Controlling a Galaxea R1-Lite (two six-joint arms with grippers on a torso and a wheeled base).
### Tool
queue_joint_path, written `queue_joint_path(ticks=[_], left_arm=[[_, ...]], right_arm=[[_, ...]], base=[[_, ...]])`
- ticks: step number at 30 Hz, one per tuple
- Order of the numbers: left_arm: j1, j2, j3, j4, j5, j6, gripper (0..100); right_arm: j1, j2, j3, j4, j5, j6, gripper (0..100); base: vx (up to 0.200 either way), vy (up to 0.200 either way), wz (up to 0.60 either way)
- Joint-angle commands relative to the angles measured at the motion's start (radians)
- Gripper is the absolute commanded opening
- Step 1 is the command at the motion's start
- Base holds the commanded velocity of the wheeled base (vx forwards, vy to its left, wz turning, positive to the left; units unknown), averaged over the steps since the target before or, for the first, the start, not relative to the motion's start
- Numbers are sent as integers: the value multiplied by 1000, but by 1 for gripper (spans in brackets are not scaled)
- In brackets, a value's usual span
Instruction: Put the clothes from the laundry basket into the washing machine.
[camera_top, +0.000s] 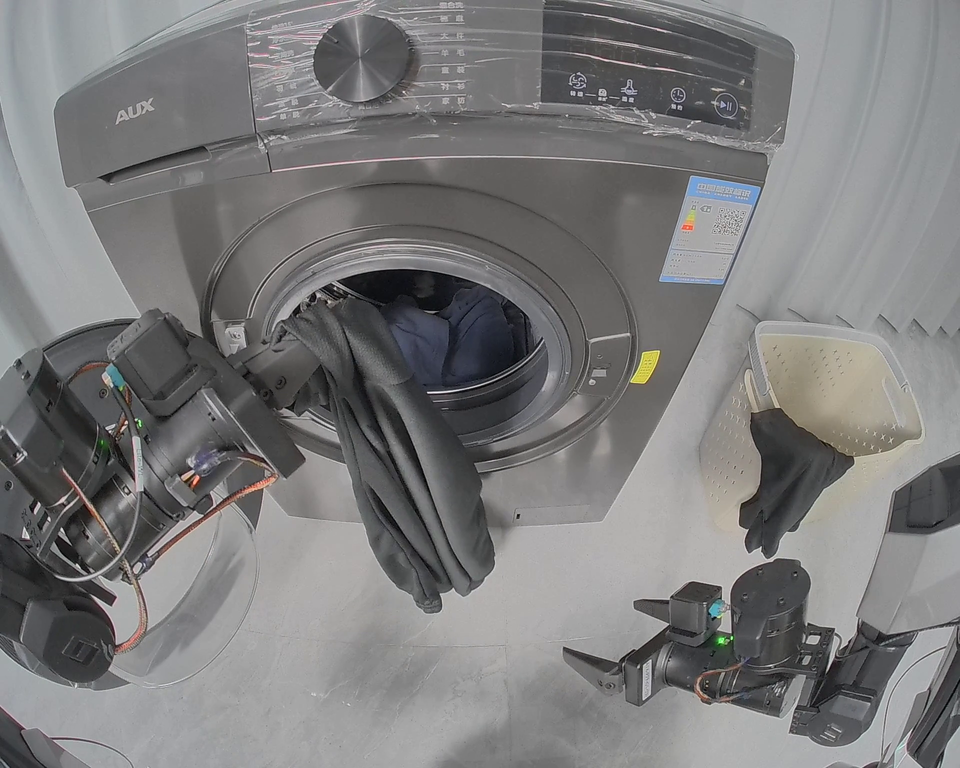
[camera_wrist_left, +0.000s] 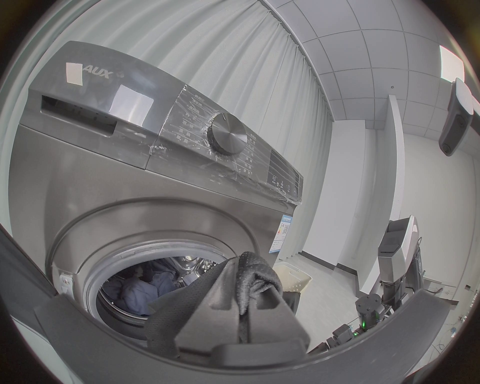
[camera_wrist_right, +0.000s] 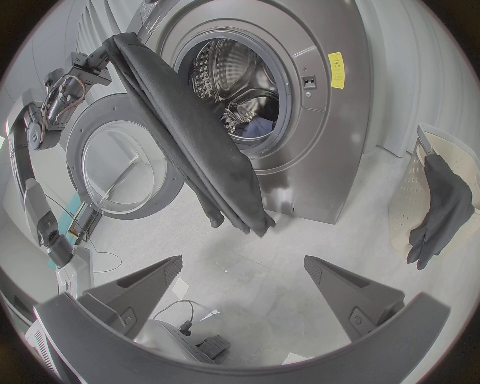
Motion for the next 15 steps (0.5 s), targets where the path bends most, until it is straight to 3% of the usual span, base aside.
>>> queue_joint_path(ticks=[1, 8, 10, 15], left_arm=[[8, 2, -16, -1, 2, -1, 0], [-8, 0, -13, -5, 4, -1, 0], [-11, -1, -16, -8, 4, -1, 0], [-12, -1, -18, -13, 4, -1, 0]], right_arm=[[-8, -2, -2, -9, 0, 0, 100], [18, 6, -218, -32, 43, -11, 100], [79, 26, -300, -34, 83, -25, 100], [104, 118, -393, -62, 106, -28, 100]], base=[[0, 0, 0], [0, 0, 0], [0, 0, 0], [0, 0, 0]])
